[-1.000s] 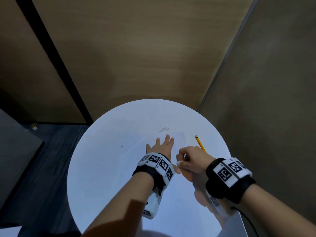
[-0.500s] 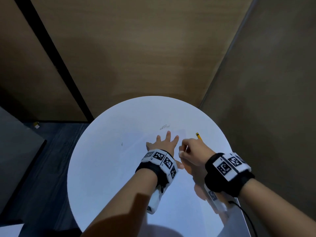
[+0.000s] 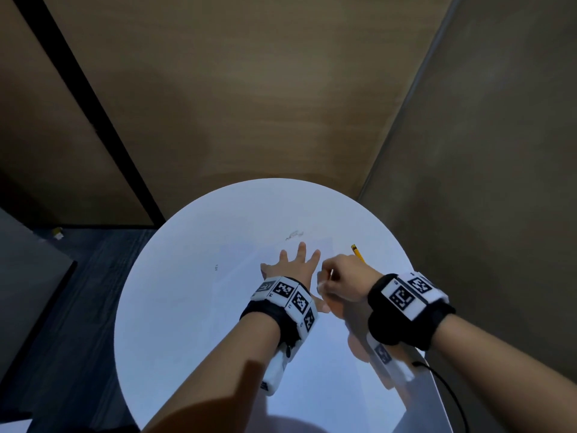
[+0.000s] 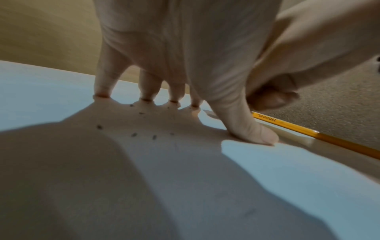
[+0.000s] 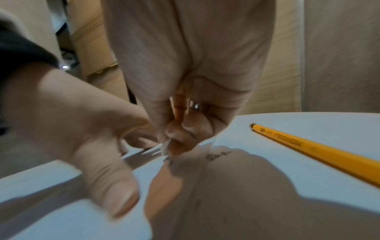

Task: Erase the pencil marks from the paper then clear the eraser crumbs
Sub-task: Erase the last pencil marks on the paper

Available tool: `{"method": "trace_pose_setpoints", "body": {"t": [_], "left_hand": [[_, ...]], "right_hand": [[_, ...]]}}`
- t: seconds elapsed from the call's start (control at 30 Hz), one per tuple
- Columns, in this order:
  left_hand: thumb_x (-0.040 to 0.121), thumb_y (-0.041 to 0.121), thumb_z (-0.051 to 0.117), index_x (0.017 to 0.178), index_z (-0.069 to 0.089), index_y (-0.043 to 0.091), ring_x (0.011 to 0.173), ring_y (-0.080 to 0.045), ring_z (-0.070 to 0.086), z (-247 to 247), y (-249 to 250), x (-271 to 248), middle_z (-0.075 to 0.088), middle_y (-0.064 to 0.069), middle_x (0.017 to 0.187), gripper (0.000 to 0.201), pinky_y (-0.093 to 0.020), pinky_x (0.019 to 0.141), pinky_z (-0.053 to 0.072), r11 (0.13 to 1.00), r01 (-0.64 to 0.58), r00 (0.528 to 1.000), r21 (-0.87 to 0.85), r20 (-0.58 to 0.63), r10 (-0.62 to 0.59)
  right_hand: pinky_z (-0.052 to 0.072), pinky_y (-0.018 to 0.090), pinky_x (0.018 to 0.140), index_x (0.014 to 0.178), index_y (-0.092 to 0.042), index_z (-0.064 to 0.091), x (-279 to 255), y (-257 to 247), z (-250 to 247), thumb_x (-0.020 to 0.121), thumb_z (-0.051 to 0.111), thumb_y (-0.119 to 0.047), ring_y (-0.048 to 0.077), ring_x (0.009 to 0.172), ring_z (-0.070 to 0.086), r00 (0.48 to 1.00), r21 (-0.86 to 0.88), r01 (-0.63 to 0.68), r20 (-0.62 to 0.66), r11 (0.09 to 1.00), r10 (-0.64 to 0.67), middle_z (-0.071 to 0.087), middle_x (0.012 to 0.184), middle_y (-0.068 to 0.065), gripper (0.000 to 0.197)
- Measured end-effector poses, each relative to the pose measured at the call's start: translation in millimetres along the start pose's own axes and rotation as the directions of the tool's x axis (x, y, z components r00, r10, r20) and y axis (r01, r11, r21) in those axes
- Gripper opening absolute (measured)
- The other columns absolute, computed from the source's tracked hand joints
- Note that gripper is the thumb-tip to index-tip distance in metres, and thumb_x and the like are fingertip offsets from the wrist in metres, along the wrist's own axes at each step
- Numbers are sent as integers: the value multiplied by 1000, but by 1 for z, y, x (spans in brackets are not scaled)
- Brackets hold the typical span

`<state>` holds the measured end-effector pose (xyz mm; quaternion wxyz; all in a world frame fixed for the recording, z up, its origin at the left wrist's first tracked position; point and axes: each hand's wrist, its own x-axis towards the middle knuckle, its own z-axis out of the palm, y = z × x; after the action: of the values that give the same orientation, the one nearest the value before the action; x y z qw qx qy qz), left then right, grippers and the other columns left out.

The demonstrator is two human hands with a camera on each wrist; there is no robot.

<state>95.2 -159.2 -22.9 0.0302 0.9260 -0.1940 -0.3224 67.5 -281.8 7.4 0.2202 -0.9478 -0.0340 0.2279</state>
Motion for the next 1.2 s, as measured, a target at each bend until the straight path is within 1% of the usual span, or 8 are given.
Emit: {"method": "trace_pose_setpoints", "body": {"t": [0.17, 0.33, 0.53, 0.7, 0.9, 0.97, 1.07, 1.2], "left_hand": [[72, 59, 71, 150, -7, 35, 145, -36, -1, -2, 0, -3, -16, 2, 158, 112, -64, 105, 22, 1000, -1, 1000, 2, 14, 1], [72, 61, 71, 150, -12, 30, 145, -37, -2, -2, 0, -5, -19, 0, 157, 118, -63, 106, 21, 999, -7, 1000, 37, 25, 6], [72, 62, 69, 150, -12, 30, 145, -38, -3, -2, -1, -5, -19, 0, 158, 117, -64, 107, 18, 999, -16, 1000, 27, 26, 15], [73, 59, 70, 150, -11, 30, 145, -36, -4, -3, 0, -7, -19, 2, 158, 116, -64, 109, 16, 999, -31, 999, 15, 25, 31], [74, 60, 68, 150, -15, 28, 145, -37, -8, -1, 3, -9, -22, -1, 157, 117, -65, 108, 15, 1000, -21, 999, 18, 34, 20], [79, 57, 65, 150, -11, 29, 145, -36, -9, -1, 2, -6, -20, 0, 157, 108, -66, 107, 13, 1000, -20, 999, -12, 31, 21], [96, 45, 47, 151, 3, 32, 145, -34, -5, -4, -1, -3, -9, 1, 159, 71, -64, 109, 14, 998, -11, 1000, -57, -22, 9], [98, 43, 44, 151, 2, 29, 145, -32, -8, 3, -4, -4, -11, -1, 159, 69, -60, 112, 7, 998, -54, 997, -30, -55, 53]], "right_hand": [[35, 23, 69, 83, -13, 51, 9, -3, 5, 90, 53, -16, 22, 87, 56, 989, 10, -39, -144, 999, 40, 64, 100, 10, 8], [35, 18, 63, 72, -21, 50, -14, 4, 6, 88, 58, -18, 12, 81, 51, 998, -48, -2, 67, 999, 5, 57, 87, 0, 19], [43, 26, 75, 91, -8, 61, 7, 9, 6, 89, 57, -19, 21, 91, 58, 971, 128, -81, -213, 989, 107, 65, 96, 8, 12], [35, 16, 60, 70, -23, 47, -18, 11, 12, 89, 54, -18, 12, 79, 50, 1000, -9, 4, -7, 1000, -4, 54, 82, -6, 21], [37, 16, 58, 82, -16, 54, -4, 10, -10, 89, 54, -16, 13, 75, 53, 985, 111, -20, -166, 994, 39, 58, 81, -2, 6], [41, 21, 67, 86, -15, 56, -2, 11, 0, 89, 53, -17, 15, 83, 56, 993, 52, -21, -114, 998, 27, 60, 87, -1, 4], [45, 28, 78, 94, -11, 59, 3, 15, 3, 91, 52, -18, 21, 93, 57, 982, 51, -75, -173, 996, 82, 64, 97, 6, 10], [44, 26, 69, 87, -14, 54, 7, 19, 0, 91, 54, -20, 18, 80, 56, 964, 147, -85, -236, 986, 119, 63, 85, 1, 8]]}}
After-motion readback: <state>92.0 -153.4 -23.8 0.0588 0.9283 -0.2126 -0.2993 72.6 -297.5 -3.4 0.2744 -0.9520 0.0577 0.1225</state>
